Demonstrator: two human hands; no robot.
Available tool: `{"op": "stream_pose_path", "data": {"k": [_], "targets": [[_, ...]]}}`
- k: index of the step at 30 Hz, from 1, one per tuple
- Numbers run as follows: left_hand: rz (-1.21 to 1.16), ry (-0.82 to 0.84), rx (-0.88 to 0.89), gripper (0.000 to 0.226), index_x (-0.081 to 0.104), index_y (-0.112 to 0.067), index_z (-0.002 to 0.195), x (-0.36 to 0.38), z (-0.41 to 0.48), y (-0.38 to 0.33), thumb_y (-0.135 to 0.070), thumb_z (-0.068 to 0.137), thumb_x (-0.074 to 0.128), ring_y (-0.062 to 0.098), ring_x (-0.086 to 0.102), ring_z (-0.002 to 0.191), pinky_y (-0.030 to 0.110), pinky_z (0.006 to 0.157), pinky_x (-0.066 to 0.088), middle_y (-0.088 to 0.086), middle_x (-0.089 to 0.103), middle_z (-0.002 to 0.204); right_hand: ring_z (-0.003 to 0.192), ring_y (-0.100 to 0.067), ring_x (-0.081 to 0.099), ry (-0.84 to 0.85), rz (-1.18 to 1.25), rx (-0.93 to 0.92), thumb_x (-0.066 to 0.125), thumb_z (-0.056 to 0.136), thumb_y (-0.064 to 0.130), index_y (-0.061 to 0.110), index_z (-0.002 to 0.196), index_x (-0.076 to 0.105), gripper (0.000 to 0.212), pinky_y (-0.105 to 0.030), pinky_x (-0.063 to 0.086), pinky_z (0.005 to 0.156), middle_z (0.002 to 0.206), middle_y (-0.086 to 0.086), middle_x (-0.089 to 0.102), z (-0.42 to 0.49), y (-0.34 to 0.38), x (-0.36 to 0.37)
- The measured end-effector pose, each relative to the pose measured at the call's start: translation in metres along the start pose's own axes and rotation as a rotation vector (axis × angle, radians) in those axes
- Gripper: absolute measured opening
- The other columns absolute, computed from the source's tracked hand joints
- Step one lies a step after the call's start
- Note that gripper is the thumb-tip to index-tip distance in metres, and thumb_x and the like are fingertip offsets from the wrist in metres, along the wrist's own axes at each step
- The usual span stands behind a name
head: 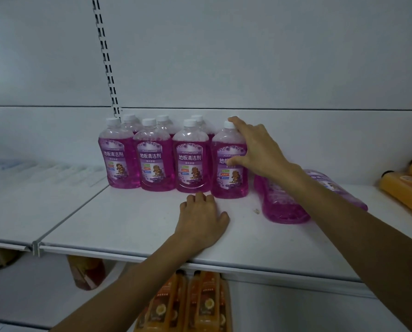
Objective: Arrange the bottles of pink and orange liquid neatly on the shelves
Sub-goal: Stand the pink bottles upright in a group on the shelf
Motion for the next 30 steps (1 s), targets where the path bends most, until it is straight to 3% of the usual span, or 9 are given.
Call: {"op": "stream_pose_path", "data": {"k": [3,10,14,17,22,26,30], "targets": [[0.001,0.007,0.003,0.045,0.049,-0.006,0.121,0.0,-0.001,-0.001,-0.04,0.094,0.038,0.027,0.045,0.113,0.039,0.097,0.037,0.012,0.05,0.123,0.121,-0.027,0.034,-0.016,-0.08,0.021,0.078,0.075,0.031,0.023,0.147,0.021,0.093,-0.037,0.04,0.088,0.132,-0.011,0.044,0.004,-0.002,0.001],[-0.018,0.003,0.022,0.043,0.049,-0.006,0.121,-0.001,-0.002,-0.001,-0.039,0.095,0.038,0.028,0.045,0.112,0.039,0.097,0.037,0.013,0.051,0.123,0.123,-0.027,0.033,-0.021,0.002,0.037,0.078,0.076,0.027,0.024,0.149,0.018,0.095,-0.032,0.033,0.097,0.132,-0.014,0.041,0.002,-0.005,0.004],[-0.031,-0.036,0.134,0.038,0.05,-0.009,0.123,-0.006,-0.001,-0.01,-0.032,0.094,0.042,0.025,0.045,0.115,0.036,0.098,0.036,0.009,0.051,0.126,0.128,-0.025,0.037,0.022,0.145,0.08,0.077,0.077,0.029,0.026,0.151,0.012,0.099,-0.032,0.034,0.101,0.139,-0.011,0.04,-0.007,-0.016,0.005],[-0.052,-0.044,0.222,0.038,0.049,-0.011,0.124,-0.009,0.001,-0.017,-0.031,0.093,0.045,0.023,0.044,0.115,0.033,0.098,0.034,0.007,0.051,0.126,0.13,-0.022,0.04,0.04,0.233,0.171,0.072,0.081,0.032,0.026,0.151,0.014,0.091,-0.031,0.036,0.102,0.146,-0.009,0.036,-0.016,-0.034,-0.002],[-0.233,-0.033,0.276,0.039,0.051,-0.013,0.124,-0.013,0.01,-0.031,-0.036,0.093,0.048,0.024,0.047,0.113,0.036,0.097,0.039,0.006,0.053,0.125,0.131,-0.02,0.042,0.051,0.161,0.327,0.061,0.09,0.035,0.018,0.147,0.03,0.068,-0.031,0.033,0.104,0.145,-0.009,0.043,-0.036,-0.071,-0.021],[-0.451,0.08,0.25,0.043,0.055,-0.012,0.12,-0.01,0.02,-0.054,-0.044,0.093,0.045,0.02,0.054,0.107,0.035,0.092,0.044,0.004,0.057,0.121,0.128,-0.023,0.046,0.185,0.131,0.454,0.055,0.092,0.043,0.019,0.143,0.038,0.06,-0.029,0.034,0.1,0.14,-0.01,0.048,-0.046,-0.098,-0.022],[-0.542,0.303,0.23,0.069,0.058,-0.021,0.117,0.006,0.028,-0.076,-0.075,0.081,0.034,0.027,0.057,0.105,0.041,0.096,0.044,0.003,0.063,0.114,0.131,-0.027,0.042,0.383,0.032,0.564,0.046,0.088,0.062,0.021,0.146,0.033,0.072,-0.036,0.032,0.104,0.146,-0.01,0.042,-0.045,-0.11,-0.006]]}}
Point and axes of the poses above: each hand's wrist, its own z-axis towards the middle knuckle, its own x-axis out of the palm, y = z × x, the point moved 7 cm from there along z, towards the middle knuckle
